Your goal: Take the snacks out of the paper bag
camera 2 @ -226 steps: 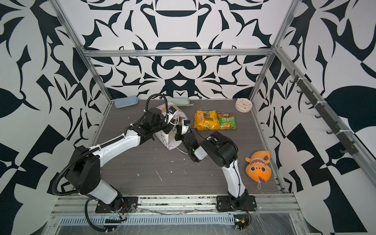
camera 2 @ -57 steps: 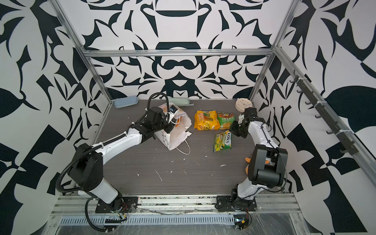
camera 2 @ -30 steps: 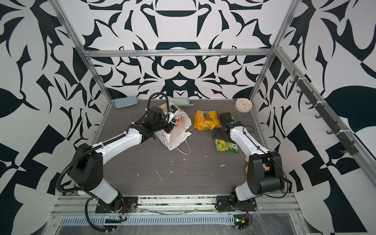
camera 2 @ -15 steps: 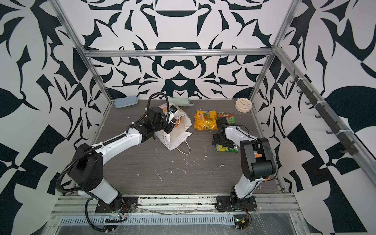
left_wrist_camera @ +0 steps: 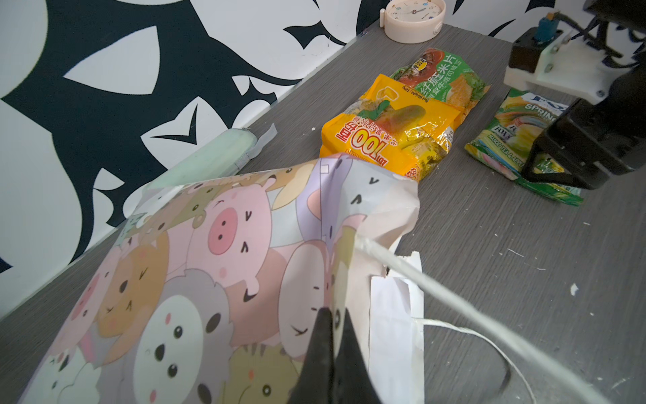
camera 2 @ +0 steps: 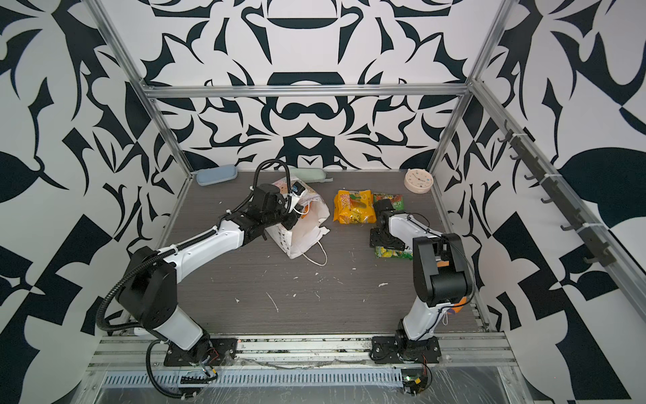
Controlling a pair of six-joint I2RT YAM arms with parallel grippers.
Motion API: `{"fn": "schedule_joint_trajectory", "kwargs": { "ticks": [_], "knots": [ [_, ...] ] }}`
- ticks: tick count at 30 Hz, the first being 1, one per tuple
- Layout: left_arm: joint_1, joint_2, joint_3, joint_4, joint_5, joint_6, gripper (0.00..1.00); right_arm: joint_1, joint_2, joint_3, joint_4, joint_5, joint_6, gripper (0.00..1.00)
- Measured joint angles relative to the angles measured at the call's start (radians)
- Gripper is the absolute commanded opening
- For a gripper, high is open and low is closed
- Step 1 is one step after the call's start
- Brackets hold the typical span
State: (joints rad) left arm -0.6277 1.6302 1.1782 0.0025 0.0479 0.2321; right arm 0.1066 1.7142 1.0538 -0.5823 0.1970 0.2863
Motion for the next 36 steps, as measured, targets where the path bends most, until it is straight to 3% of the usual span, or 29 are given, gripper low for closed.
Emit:
{"fn": "schedule_joint_trajectory", "kwargs": {
  "ticks": [25, 31, 34, 36],
  "knots": [
    [0.000, -0.002, 0.000, 0.000, -0.001, 0.000, 0.00, -0.013, 0.043, 0.089, -0.003, 0.018, -0.190, 0.70],
    [0.000, -0.002, 0.000, -0.001, -0.001, 0.003, 0.00, -0.013, -0.018, 0.077, -0.003, -0.005, -0.171, 0.76],
    [0.000, -0.002, 0.000, -0.002, -0.001, 0.003, 0.00, -0.015, -0.139, 0.033, 0.005, -0.031, -0.107, 0.96],
    [0.000, -0.002, 0.000, -0.002, -0.001, 0.003, 0.00, -0.027, -0.229, -0.016, 0.015, -0.053, -0.055, 0.99]
  ]
}}
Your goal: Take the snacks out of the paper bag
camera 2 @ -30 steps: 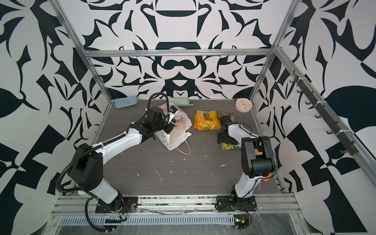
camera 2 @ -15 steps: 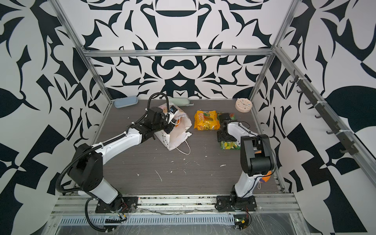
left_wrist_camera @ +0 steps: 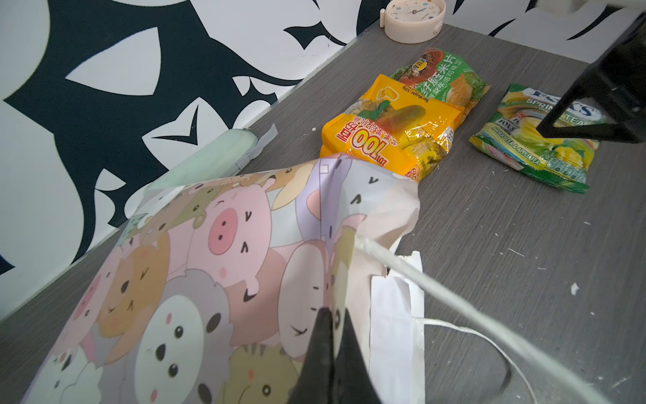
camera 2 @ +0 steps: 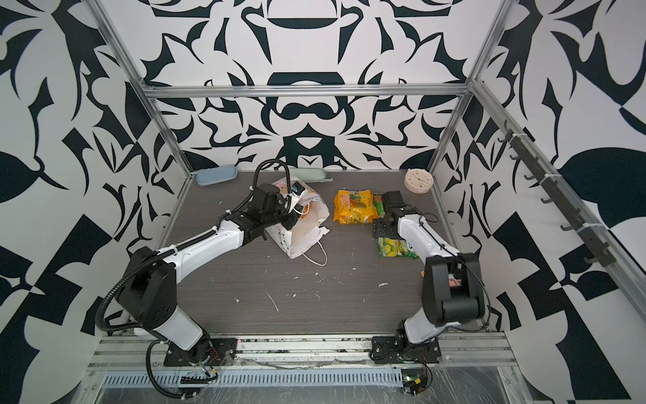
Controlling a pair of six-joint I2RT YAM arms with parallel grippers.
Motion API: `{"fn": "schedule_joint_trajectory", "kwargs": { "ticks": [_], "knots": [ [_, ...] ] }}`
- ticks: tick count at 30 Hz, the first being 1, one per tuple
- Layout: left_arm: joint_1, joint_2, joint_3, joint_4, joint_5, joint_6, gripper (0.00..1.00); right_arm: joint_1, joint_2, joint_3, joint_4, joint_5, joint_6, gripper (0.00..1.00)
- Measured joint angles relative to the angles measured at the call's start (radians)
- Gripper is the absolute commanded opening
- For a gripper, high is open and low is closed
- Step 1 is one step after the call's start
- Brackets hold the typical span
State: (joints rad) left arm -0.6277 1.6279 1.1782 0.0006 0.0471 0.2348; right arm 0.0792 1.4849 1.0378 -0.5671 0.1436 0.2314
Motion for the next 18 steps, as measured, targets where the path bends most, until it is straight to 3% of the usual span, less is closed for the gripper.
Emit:
{"fn": "schedule_joint_trajectory", "kwargs": {
  "ticks": [3, 7, 18],
  "knots": [
    [0.000, 0.000, 0.000, 0.000, 0.000, 0.000, 0.00, -0.057, -0.085, -0.093, 0.026, -0.062, 0.068, 0.99],
    [0.000, 0.000, 0.000, 0.000, 0.001, 0.000, 0.00, -0.152, -0.082, -0.200, 0.053, -0.160, 0.138, 0.95],
    [0.000, 0.000, 0.000, 0.000, 0.001, 0.000, 0.00, -0.154, 0.054, -0.217, 0.129, -0.216, 0.170, 0.80]
  ]
}}
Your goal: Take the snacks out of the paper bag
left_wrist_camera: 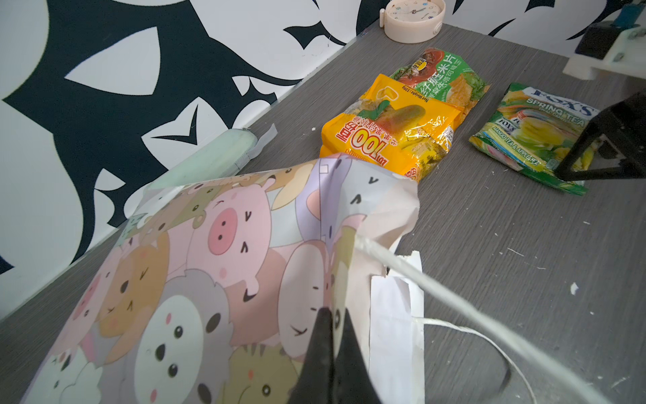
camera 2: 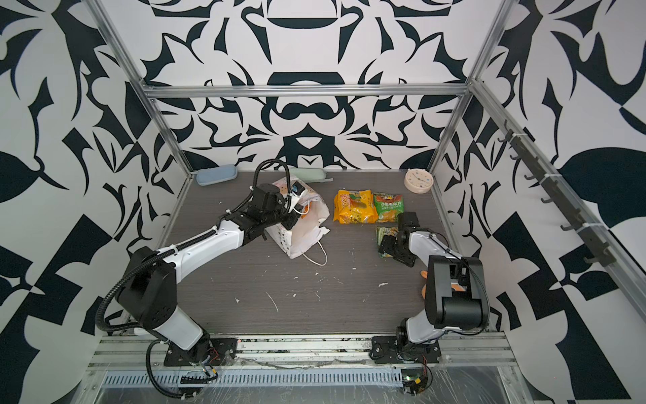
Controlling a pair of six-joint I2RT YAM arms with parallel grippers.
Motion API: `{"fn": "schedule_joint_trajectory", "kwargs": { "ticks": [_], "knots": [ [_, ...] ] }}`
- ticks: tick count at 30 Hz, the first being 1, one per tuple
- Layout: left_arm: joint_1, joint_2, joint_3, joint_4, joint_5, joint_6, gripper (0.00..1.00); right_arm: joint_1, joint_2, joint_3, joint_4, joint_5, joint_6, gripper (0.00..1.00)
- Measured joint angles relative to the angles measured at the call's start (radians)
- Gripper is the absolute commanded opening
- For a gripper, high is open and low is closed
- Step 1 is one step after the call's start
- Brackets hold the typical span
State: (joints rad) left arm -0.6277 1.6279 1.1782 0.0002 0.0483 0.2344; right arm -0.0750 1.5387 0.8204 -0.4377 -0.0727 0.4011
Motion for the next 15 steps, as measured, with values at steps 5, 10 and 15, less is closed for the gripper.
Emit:
{"fn": "schedule_joint_trajectory", "kwargs": {
  "ticks": [5, 10, 15],
  "knots": [
    [0.000, 0.000, 0.000, -0.002, 0.000, 0.000, 0.00, 0.000, 0.035, 0.032, 0.020, 0.017, -0.009, 0.78],
    [0.000, 0.000, 0.000, -0.004, 0.000, 0.000, 0.00, 0.000, 0.056, 0.056, 0.032, 0.029, -0.016, 0.78],
    [0.000, 0.000, 0.000, -0.004, 0.000, 0.000, 0.00, 0.000, 0.053, 0.066, 0.030, 0.036, -0.021, 0.83]
  ]
}}
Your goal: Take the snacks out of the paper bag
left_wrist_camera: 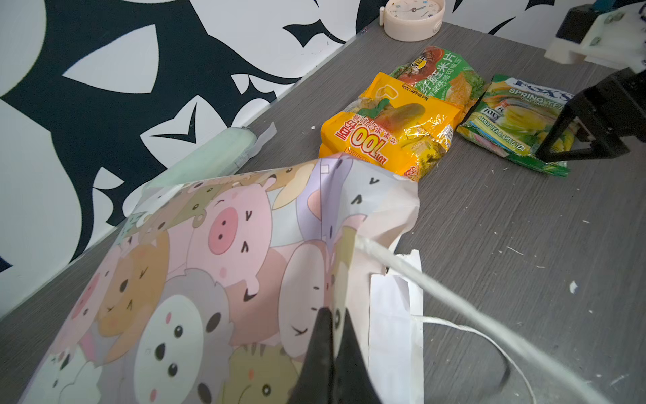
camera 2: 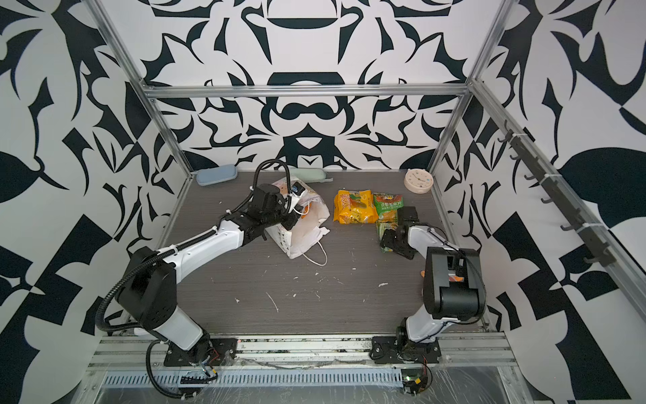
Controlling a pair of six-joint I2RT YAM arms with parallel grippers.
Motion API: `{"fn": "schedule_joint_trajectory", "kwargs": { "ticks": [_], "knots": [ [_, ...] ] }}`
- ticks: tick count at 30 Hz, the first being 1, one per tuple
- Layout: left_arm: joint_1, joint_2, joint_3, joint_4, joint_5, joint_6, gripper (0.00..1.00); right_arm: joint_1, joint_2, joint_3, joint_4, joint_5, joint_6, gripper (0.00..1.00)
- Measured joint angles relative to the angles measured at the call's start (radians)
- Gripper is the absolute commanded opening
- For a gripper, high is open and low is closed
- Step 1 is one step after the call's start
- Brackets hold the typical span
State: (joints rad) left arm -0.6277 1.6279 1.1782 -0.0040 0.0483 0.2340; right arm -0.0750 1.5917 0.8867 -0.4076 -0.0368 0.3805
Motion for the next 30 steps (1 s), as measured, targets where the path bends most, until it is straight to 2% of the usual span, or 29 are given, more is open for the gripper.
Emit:
{"fn": "schedule_joint_trajectory", "kwargs": {
  "ticks": [6, 8, 13, 14, 16, 17, 18, 20, 23, 25, 30],
  "knots": [
    [0.000, 0.000, 0.000, 0.000, 0.000, 0.000, 0.00, 0.005, -0.072, 0.037, -0.048, 0.006, -0.007, 0.91],
    [0.000, 0.000, 0.000, 0.000, 0.000, 0.000, 0.00, 0.018, -0.119, 0.055, -0.065, 0.028, -0.005, 0.99],
    [0.000, 0.000, 0.000, 0.000, 0.000, 0.000, 0.00, 0.115, -0.236, 0.110, -0.079, 0.087, -0.019, 0.99],
    [0.000, 0.000, 0.000, 0.000, 0.001, 0.000, 0.00, 0.126, -0.258, 0.105, -0.064, 0.074, -0.006, 0.94],
    [0.000, 0.000, 0.000, 0.000, 0.001, 0.000, 0.00, 0.116, -0.331, 0.047, 0.023, -0.028, 0.031, 0.60],
    [0.000, 0.000, 0.000, 0.000, 0.002, 0.000, 0.00, 0.103, -0.368, 0.005, 0.069, -0.074, 0.047, 0.47],
    [0.000, 0.000, 0.000, 0.000, 0.002, 0.000, 0.00, 0.097, -0.408, -0.043, 0.115, -0.120, 0.073, 0.42],
    [0.000, 0.001, 0.002, 0.000, 0.002, -0.001, 0.00, 0.132, -0.464, -0.106, 0.160, -0.127, 0.095, 0.41],
    [0.000, 0.001, 0.002, 0.000, 0.002, -0.002, 0.00, 0.319, -0.519, -0.159, 0.254, -0.106, 0.081, 0.37],
    [0.000, 0.001, 0.002, 0.000, 0.002, -0.001, 0.00, 0.400, -0.549, -0.208, 0.361, -0.136, 0.089, 0.36],
    [0.000, 0.002, 0.002, 0.000, 0.002, -0.002, 0.00, 0.491, -0.499, -0.323, 0.594, -0.130, 0.121, 0.35]
  ]
}}
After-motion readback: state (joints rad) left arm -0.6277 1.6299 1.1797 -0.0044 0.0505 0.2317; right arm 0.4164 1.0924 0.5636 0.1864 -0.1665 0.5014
